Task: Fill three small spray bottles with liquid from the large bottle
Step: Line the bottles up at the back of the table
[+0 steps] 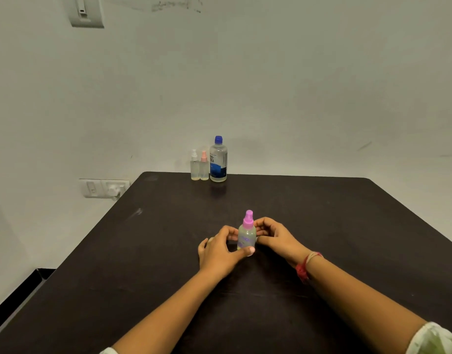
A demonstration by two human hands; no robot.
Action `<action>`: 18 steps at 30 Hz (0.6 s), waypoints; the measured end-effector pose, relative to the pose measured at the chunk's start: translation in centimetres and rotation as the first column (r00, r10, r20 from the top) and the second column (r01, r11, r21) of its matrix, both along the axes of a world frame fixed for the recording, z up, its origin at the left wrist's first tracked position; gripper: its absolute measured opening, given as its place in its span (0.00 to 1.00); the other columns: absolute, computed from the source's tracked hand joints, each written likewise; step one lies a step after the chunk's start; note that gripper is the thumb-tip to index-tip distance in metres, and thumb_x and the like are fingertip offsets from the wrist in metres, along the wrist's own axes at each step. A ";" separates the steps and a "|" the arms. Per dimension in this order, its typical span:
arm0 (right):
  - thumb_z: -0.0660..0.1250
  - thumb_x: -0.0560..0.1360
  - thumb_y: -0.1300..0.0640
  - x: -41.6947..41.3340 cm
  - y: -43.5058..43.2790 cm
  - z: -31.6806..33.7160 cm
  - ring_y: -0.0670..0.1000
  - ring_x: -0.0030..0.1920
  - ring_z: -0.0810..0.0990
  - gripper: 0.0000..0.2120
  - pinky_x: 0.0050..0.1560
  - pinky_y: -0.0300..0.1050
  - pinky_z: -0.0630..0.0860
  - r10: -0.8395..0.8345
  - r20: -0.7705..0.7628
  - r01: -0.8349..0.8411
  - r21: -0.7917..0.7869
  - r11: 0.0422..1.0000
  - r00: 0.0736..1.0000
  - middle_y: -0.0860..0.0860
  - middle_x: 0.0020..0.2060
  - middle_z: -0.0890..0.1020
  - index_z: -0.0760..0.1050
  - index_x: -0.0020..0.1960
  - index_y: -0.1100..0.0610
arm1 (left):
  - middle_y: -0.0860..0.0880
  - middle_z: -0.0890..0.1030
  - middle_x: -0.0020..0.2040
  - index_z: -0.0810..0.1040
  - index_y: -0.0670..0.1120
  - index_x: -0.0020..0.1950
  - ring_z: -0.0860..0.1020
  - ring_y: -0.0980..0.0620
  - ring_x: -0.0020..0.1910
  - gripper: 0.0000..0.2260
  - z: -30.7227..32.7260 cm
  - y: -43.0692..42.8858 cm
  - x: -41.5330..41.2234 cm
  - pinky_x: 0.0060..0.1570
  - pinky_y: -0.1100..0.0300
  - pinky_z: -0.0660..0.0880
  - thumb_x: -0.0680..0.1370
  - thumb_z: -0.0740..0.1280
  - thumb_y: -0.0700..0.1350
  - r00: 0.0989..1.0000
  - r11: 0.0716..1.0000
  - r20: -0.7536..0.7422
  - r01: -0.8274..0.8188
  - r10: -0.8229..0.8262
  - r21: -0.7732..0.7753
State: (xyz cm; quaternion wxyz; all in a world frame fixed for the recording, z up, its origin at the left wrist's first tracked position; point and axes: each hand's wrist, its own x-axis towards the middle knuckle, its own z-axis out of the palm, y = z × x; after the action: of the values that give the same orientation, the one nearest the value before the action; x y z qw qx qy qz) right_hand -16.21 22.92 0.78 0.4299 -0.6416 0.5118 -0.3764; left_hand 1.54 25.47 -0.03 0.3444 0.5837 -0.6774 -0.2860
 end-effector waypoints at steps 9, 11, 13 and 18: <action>0.61 0.73 0.76 0.0 0.6 0.9 0.49 0.52 0.77 0.19 0.55 0.40 0.77 0.085 0.013 -0.086 0.041 0.995 0.996 0.58 0.53 0.77 0.72 0.59 0.60 | 0.61 0.76 0.48 0.68 0.58 0.55 0.74 0.59 0.55 0.17 0.1 -1.3 0.2 0.57 0.56 0.61 0.72 0.68 0.62 0.997 0.999 0.054 -0.049 0.050 -0.014; 0.62 0.73 0.75 0.5 0.4 0.9 0.48 0.50 0.78 0.19 0.54 0.41 0.77 0.070 0.065 -0.074 0.050 0.996 0.995 0.56 0.50 0.78 0.73 0.58 0.57 | 0.60 0.77 0.49 0.68 0.58 0.55 0.76 0.59 0.55 0.16 0.0 -1.9 0.5 0.58 0.55 0.63 0.72 0.68 0.60 0.998 0.999 0.019 -0.052 0.052 -0.011; 0.63 0.73 0.74 1.2 0.0 0.9 0.48 0.48 0.78 0.18 0.53 0.41 0.77 0.051 0.115 -0.057 0.053 0.997 0.992 0.54 0.48 0.78 0.73 0.56 0.55 | 0.59 0.78 0.52 0.67 0.57 0.56 0.76 0.60 0.54 0.17 0.0 -2.5 0.9 0.60 0.55 0.63 0.73 0.69 0.59 0.999 0.999 -0.020 -0.049 0.048 -0.019; 0.64 0.73 0.73 3.4 -1.7 0.6 0.46 0.46 0.79 0.19 0.51 0.39 0.79 0.016 0.178 -0.025 0.047 0.999 0.984 0.55 0.49 0.77 0.72 0.58 0.54 | 0.57 0.76 0.58 0.66 0.56 0.57 0.76 0.59 0.53 0.17 -0.1 -4.4 1.9 0.63 0.48 0.69 0.74 0.70 0.54 0.994 1.000 -0.112 -0.016 0.015 -0.013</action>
State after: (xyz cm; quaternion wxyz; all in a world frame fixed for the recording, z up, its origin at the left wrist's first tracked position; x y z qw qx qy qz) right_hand -12.81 21.26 1.42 0.4933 -0.6000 0.4737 -0.4150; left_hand 3.42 21.08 -0.15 0.3882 0.5695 -0.6545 -0.3109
